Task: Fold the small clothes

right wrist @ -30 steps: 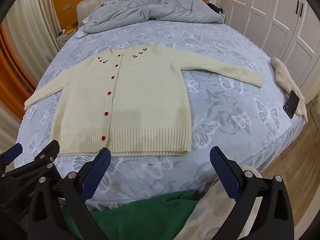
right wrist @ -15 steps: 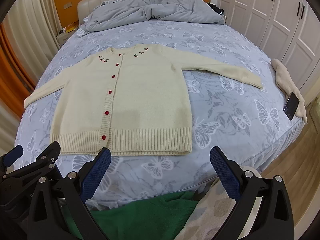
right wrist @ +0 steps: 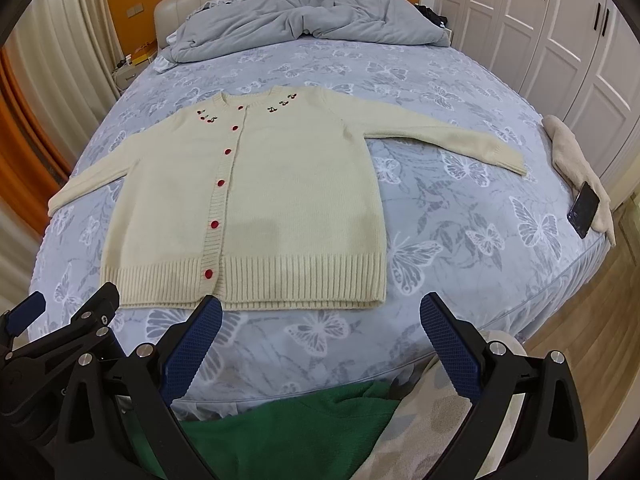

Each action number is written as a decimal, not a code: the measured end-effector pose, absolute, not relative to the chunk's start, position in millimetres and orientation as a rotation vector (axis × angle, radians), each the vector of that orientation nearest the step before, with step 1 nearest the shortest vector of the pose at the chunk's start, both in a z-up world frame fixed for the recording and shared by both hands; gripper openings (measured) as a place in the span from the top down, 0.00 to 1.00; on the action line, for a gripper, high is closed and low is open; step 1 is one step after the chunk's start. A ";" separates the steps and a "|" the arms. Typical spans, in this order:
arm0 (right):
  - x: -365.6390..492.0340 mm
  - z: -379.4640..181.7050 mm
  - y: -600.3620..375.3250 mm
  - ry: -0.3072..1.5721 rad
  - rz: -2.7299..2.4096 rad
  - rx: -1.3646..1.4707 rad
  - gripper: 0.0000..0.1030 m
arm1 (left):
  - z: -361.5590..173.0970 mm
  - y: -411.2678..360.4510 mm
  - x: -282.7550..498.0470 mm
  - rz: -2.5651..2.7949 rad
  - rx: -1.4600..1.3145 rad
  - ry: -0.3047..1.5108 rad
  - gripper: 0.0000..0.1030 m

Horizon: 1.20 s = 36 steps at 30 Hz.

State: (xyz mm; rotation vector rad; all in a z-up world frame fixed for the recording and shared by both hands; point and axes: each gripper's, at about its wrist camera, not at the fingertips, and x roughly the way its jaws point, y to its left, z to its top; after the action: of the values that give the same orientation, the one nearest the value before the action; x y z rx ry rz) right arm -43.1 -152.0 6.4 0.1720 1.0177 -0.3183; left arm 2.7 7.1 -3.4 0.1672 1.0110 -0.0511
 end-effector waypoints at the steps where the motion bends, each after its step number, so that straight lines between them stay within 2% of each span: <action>1: -42.8 6.3 -152.1 1.021 -0.318 0.174 0.05 | -3.3 6.9 2.4 -0.049 0.170 1.008 0.07; 36: -39.9 4.7 -150.4 1.028 -0.321 0.172 0.05 | -4.4 7.9 1.3 -0.037 0.177 1.010 0.08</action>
State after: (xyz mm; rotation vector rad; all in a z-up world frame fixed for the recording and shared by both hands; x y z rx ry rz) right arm -39.9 -150.4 4.7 0.1724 1.0283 -0.3207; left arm 1.3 7.9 -4.4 0.1773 1.0101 -0.0370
